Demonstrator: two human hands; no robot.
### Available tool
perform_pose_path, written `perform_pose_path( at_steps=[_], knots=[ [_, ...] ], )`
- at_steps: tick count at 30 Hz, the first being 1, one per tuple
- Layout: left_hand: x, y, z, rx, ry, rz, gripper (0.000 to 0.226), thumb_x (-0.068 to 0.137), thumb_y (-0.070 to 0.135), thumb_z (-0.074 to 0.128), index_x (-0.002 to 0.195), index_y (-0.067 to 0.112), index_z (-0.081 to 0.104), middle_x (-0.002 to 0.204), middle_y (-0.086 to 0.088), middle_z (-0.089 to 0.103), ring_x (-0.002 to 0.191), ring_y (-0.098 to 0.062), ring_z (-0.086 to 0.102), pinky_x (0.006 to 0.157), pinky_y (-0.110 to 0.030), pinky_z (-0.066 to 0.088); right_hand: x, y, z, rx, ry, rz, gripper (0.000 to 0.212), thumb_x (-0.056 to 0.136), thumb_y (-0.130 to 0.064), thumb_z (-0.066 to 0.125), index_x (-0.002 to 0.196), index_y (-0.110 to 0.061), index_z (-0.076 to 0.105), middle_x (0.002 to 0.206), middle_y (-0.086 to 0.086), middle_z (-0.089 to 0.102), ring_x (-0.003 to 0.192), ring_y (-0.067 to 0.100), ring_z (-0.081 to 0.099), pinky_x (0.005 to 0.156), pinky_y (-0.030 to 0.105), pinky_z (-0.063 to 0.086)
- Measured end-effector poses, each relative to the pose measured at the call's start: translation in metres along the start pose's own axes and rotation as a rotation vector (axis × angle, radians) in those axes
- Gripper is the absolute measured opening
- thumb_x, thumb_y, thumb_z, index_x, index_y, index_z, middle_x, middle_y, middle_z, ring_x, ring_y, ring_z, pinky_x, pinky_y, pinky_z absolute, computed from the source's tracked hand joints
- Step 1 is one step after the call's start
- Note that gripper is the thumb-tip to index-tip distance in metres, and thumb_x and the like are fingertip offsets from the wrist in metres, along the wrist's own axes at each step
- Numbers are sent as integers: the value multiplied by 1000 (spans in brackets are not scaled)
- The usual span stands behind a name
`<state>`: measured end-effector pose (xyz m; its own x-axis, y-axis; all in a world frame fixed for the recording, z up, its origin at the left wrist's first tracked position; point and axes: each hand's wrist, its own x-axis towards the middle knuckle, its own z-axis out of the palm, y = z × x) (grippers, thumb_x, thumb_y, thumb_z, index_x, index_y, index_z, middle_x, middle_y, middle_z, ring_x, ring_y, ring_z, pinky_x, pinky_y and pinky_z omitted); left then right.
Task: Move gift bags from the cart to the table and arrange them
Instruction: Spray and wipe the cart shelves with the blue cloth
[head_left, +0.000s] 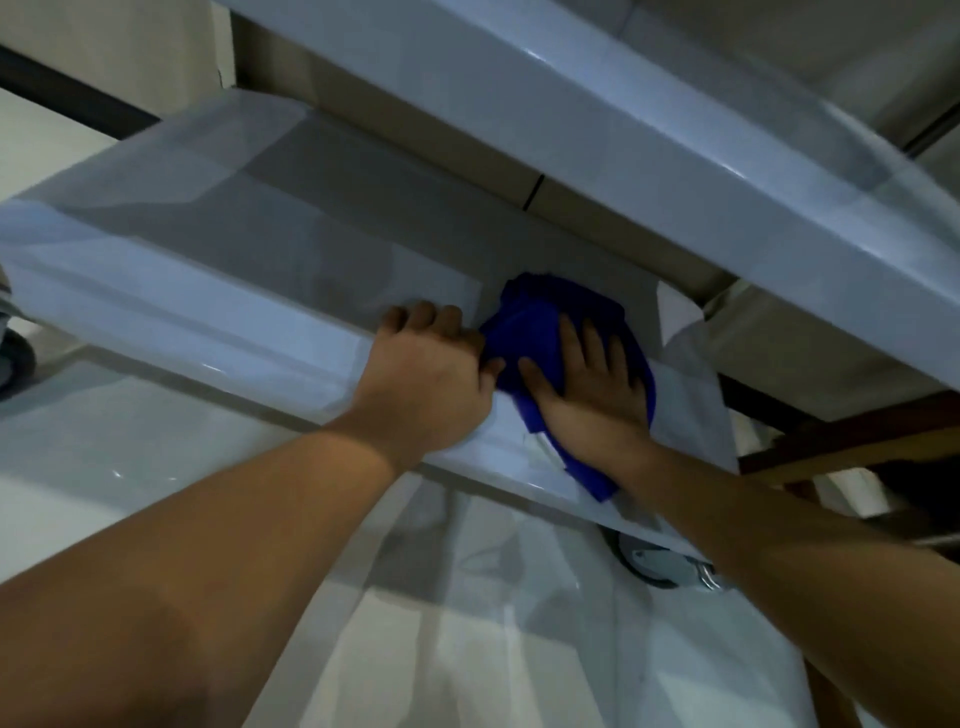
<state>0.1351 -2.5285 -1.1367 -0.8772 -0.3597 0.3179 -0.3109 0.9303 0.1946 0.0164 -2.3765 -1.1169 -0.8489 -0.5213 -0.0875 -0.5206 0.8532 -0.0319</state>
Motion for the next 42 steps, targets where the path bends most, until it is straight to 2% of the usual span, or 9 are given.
perform_pose_path(
  at_steps=[3, 5, 9, 12, 18, 27, 33, 38, 42],
  knots=[
    [1, 1, -5, 48, -47, 23, 55, 92, 55, 40, 91, 13, 74, 99, -15, 67, 98, -39, 59, 88, -46, 45, -52, 8, -2, -64, 5, -21, 92, 84, -86, 5, 160, -34, 0, 169, 0, 5, 154, 32, 6, 121, 57, 19],
    [1, 1, -5, 49, -39, 31, 55, 94, 53, 36, 93, 14, 74, 100, -15, 66, 99, -38, 59, 88, -46, 45, -77, 19, -5, -36, -9, -4, 89, 85, -85, 9, 159, -36, 2, 169, -2, 6, 155, 30, 6, 121, 58, 20],
    [3, 14, -13, 42, -98, -15, 61, 94, 49, 30, 96, 6, 74, 102, -21, 65, 100, -42, 59, 90, -49, 45, -111, 55, -6, -6, -86, 178, 87, 86, -85, 16, 158, -40, -4, 169, -11, -6, 155, 22, -5, 124, 54, 7],
    [14, 41, -25, 78, -168, -67, 60, 102, 52, 29, 109, 10, 71, 116, -22, 64, 112, -42, 56, 96, -47, 42, -112, 77, -5, -12, -62, 313, 86, 87, -84, 19, 158, -40, -2, 169, -9, -4, 155, 24, -3, 123, 58, 9],
    [7, 67, -8, 40, -92, 98, 56, 98, 54, 28, 99, 18, 70, 100, -11, 68, 97, -35, 61, 86, -42, 45, -84, 92, -1, 20, 45, 301, 86, 86, -86, 21, 157, -39, 11, 168, -5, 9, 153, 32, 8, 118, 63, 17],
    [2, 58, 11, 37, -27, 122, 51, 91, 50, 33, 98, 19, 73, 107, -9, 67, 101, -34, 58, 89, -44, 41, 30, 113, -13, 92, 20, 360, 91, 90, -83, 20, 162, -29, 8, 170, 0, 1, 154, 37, 2, 119, 62, 11],
    [3, 61, 7, 22, -9, 94, 49, 92, 52, 30, 92, 22, 68, 97, -4, 62, 96, -31, 57, 84, -42, 41, 104, 121, -24, 115, 21, 385, 93, 87, -87, 21, 161, -33, 6, 170, -1, 1, 153, 37, 4, 118, 62, 16],
    [3, 62, 8, 17, 10, 82, 46, 93, 52, 29, 86, 22, 63, 91, -2, 57, 92, -29, 54, 83, -41, 42, 124, 118, -29, 284, 147, 336, 79, 94, -76, 35, 159, -34, 19, 166, -1, 19, 150, 30, 20, 118, 46, 21],
    [3, 63, 8, 32, -14, 89, 47, 93, 51, 28, 89, 23, 65, 95, -2, 58, 94, -29, 54, 83, -41, 40, 122, 119, -27, 195, 88, 343, 87, 91, -81, 29, 161, -34, 9, 169, 1, 8, 152, 34, 11, 118, 53, 21]
  ],
)
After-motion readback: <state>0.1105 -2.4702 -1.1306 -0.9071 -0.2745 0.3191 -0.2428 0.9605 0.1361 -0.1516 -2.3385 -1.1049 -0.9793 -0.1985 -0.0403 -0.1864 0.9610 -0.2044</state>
